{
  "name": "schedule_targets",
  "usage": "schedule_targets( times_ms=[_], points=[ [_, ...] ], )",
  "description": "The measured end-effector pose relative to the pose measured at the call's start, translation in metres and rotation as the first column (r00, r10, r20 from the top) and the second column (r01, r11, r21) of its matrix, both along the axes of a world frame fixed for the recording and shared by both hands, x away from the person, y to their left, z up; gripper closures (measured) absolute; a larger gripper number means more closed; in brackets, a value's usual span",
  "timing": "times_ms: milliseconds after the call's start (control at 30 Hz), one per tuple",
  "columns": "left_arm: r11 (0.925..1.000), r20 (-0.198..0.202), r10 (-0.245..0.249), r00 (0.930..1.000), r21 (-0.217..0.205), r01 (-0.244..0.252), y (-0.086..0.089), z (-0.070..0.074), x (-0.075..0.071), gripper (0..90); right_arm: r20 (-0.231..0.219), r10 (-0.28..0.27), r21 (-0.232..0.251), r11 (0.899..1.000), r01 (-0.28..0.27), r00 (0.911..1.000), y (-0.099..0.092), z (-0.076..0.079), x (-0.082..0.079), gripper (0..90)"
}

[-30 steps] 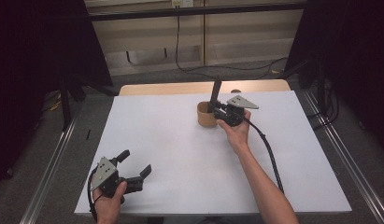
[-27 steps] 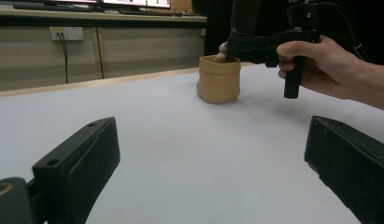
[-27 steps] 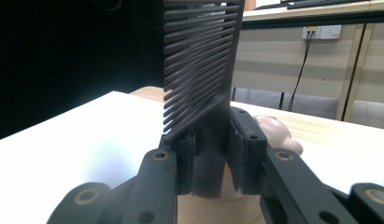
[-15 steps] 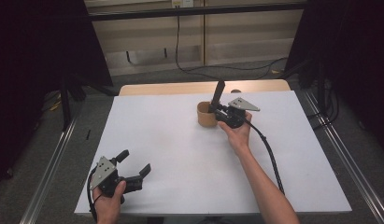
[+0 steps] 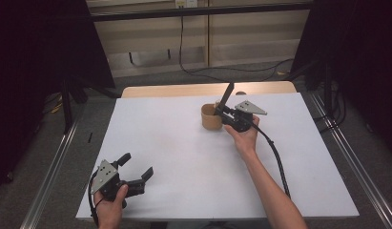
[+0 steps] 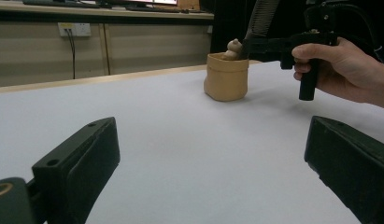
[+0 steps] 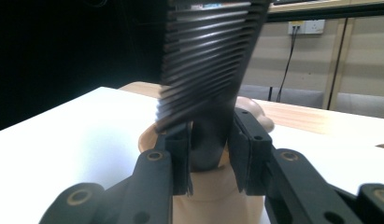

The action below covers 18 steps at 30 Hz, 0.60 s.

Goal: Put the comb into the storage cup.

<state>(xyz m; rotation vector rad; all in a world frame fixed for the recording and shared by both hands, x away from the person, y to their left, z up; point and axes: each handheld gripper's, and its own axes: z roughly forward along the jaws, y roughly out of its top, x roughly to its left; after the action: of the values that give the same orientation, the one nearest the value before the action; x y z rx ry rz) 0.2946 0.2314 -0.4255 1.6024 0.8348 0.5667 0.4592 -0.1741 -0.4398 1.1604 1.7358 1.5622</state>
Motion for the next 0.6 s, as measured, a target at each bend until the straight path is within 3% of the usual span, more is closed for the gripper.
schedule_targets(
  times_ms=[333,600],
  points=[
    [0.9999,-0.002,-0.007,1.0000,0.010,0.007,-0.001,0.000,0.001,3.5,-0.008,-0.021,-0.006,1.000,0.021,0.9997,-0.008,-0.002,-0.002,64.9],
    [0.9999,0.001,-0.010,1.0000,0.013,0.010,-0.001,0.000,0.000,3.4,-0.019,-0.025,0.009,1.000,0.025,0.9995,-0.012,0.000,-0.005,54.6]
  ],
)
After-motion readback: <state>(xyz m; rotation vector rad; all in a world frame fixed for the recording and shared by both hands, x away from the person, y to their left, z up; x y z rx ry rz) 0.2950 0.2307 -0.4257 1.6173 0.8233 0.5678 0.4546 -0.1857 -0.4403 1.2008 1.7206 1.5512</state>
